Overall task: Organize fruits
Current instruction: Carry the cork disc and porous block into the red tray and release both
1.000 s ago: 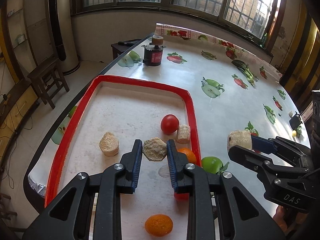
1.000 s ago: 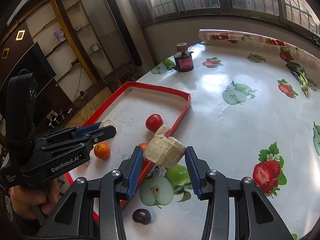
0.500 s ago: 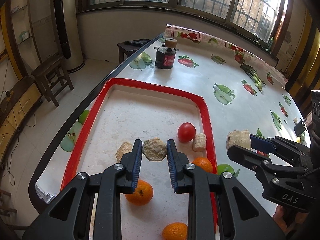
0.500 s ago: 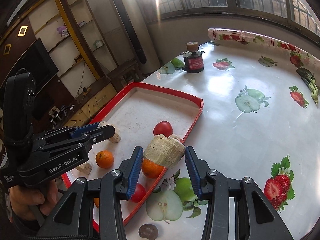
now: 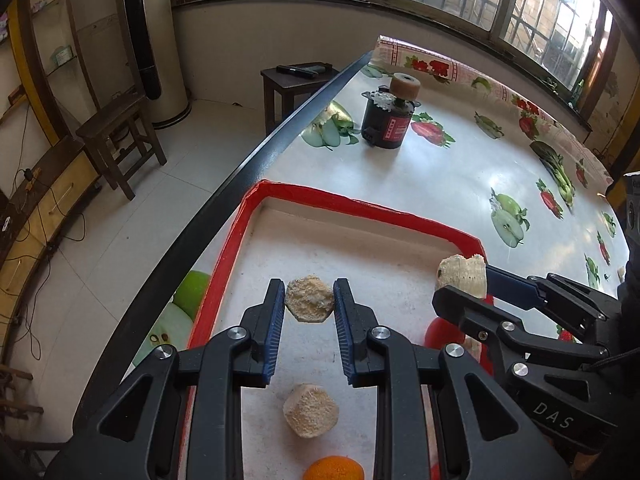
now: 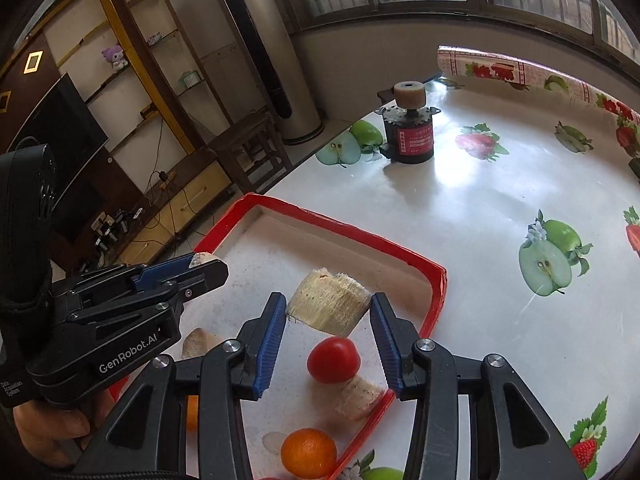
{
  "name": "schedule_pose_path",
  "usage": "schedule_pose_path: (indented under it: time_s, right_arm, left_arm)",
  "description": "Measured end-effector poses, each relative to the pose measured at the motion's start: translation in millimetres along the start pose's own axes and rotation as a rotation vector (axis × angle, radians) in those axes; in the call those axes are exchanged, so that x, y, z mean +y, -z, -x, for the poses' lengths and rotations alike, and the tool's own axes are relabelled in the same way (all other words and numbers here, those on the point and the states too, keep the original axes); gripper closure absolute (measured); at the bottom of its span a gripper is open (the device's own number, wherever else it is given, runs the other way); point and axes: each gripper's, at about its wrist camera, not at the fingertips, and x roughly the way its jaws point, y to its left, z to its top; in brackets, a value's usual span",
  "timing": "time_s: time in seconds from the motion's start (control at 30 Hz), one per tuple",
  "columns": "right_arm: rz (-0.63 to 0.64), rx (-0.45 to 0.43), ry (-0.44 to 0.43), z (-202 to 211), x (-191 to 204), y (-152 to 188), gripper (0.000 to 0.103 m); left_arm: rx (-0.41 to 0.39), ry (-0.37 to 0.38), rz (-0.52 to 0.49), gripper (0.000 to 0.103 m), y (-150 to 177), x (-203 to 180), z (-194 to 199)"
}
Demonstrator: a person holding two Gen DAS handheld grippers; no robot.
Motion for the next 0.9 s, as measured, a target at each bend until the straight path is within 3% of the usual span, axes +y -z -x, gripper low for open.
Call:
schedule_pose_path:
  time_s: [0.2,0.47,0.6,0.9]
  right_arm:
    - [0.005,0.053,0.005,-31.2,-1.6,-0.9,0.059]
    - [0.005,0.085,-0.001,-43.3,-7.2,5.1,0.056]
    - [0.005,0.065,-0.003,-32.5,-8.7,6.3,0.053]
    - [-0.018,0.001,-0.016,17.6,-18.5,22.1,0.049]
  left_arm:
    - [0.042,-0.011,0.008,0.081,1.8,0.4,-15.3]
    - [0.092,-0.026,0.037,0.080,6.5,5.8,-24.8]
    - [0.073,-0.034,0.044,0.068,7.9,5.5,-17.2]
    - [0.010,-0.003,0.044,0.068,24.4,-2.6,19.1]
